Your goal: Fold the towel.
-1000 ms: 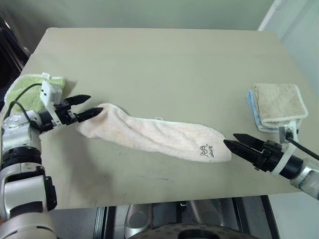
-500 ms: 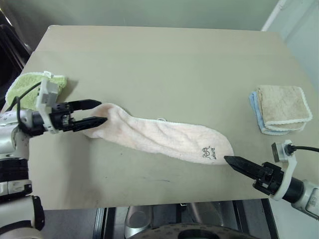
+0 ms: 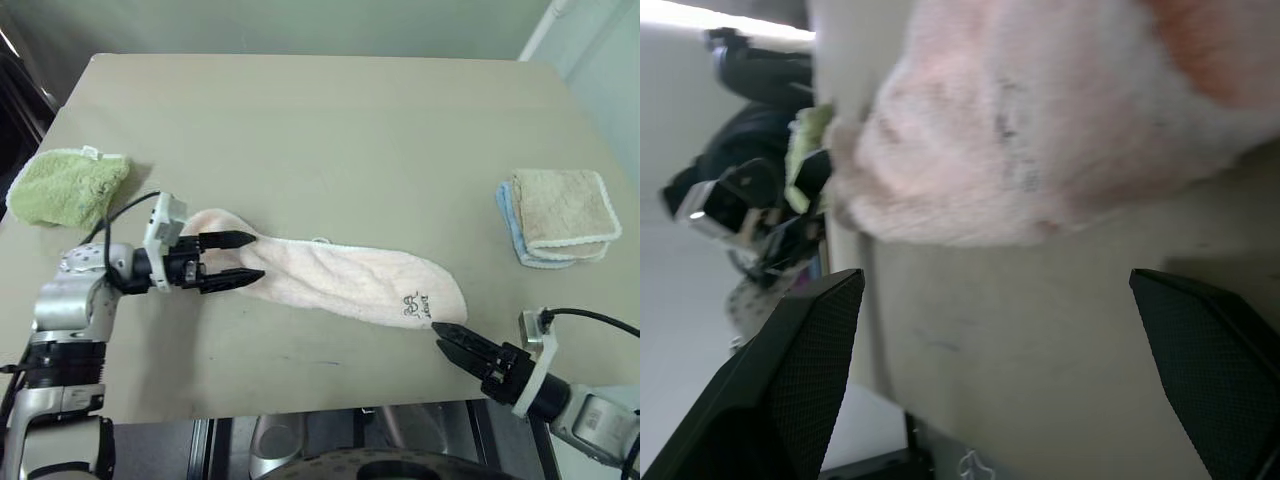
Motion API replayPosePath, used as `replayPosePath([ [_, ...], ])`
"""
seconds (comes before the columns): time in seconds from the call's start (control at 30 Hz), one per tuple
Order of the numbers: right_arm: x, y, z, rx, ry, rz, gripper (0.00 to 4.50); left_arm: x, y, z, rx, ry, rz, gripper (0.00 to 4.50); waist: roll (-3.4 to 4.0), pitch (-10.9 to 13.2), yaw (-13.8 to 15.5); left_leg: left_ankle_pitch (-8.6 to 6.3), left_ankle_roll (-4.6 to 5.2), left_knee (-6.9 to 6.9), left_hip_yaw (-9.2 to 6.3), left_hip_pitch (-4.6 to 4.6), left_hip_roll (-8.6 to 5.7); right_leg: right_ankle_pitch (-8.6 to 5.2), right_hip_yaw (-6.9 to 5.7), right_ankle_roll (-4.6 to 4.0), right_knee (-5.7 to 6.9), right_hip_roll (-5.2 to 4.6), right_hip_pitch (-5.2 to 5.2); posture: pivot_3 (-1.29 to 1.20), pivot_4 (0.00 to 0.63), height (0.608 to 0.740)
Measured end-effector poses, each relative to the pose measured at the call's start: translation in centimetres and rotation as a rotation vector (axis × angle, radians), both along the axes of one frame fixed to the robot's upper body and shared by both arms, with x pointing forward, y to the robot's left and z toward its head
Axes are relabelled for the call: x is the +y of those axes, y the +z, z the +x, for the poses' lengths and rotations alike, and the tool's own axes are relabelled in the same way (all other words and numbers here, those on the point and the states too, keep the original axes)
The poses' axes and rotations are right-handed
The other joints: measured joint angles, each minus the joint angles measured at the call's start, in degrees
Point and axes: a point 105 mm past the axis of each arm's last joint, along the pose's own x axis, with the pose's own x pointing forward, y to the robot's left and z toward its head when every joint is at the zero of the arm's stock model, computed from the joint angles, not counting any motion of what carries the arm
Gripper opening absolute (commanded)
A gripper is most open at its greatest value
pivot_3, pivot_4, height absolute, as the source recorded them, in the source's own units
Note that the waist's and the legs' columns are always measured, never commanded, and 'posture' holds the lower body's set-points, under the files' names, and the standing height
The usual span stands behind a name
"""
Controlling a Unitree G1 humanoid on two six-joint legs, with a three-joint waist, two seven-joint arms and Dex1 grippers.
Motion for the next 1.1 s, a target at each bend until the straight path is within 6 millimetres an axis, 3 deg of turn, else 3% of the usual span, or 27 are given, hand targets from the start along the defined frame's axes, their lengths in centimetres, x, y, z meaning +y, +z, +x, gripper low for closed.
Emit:
replayPosePath([
  [0.6,-0.3,0.8,4.5,-0.053,-0.179,0.038,4.50,0.0,-1.5,0.5,-0.029,0.007,0.002,4.48,-0.02,0.0,-0.2,-0.04,0.05,-0.01,-0.02,0.11,0.00,0.05,-0.01,0.02,-0.10,0.00,0.11,0.00,0.150,0.703],
  [0.7,0.1,0.9,4.7,-0.054,-0.162,0.037,3.94,0.2,-1.8,0.6,-0.028,0.019,0.005,4.50,-0.02,0.0,-0.2,-0.04,0.05,-0.01,-0.02,0.13,0.00,0.06,-0.01,0.04,-0.11,0.00,0.12,0.00,0.150,0.703],
  [0.83,0.4,0.9,4.9,-0.061,-0.151,0.032,2.61,0.6,-2.1,0.9,-0.027,0.035,0.007,4.50,-0.02,0.0,-0.2,-0.03,0.06,-0.01,-0.02,0.14,0.01,0.07,-0.01,0.05,-0.10,0.00,0.13,0.00,0.150,0.703],
  [1.07,-2.4,1.8,5.3,-0.127,-0.223,-0.028,0.10,0.9,-2.1,1.5,-0.044,0.055,0.020,4.50,-0.01,0.0,0.0,-0.04,0.07,-0.01,-0.02,0.11,0.00,0.09,0.00,0.04,-0.18,-0.02,0.16,0.00,0.150,0.703],
  [1.1,-3.0,2.1,5.4,-0.143,-0.245,-0.031,0.04,1.0,-2.2,1.5,-0.041,0.061,0.021,4.50,-0.01,0.0,0.0,-0.04,0.07,-0.01,-0.02,0.08,0.00,0.09,-0.01,0.03,-0.20,-0.02,0.15,0.00,0.150,0.703],
])
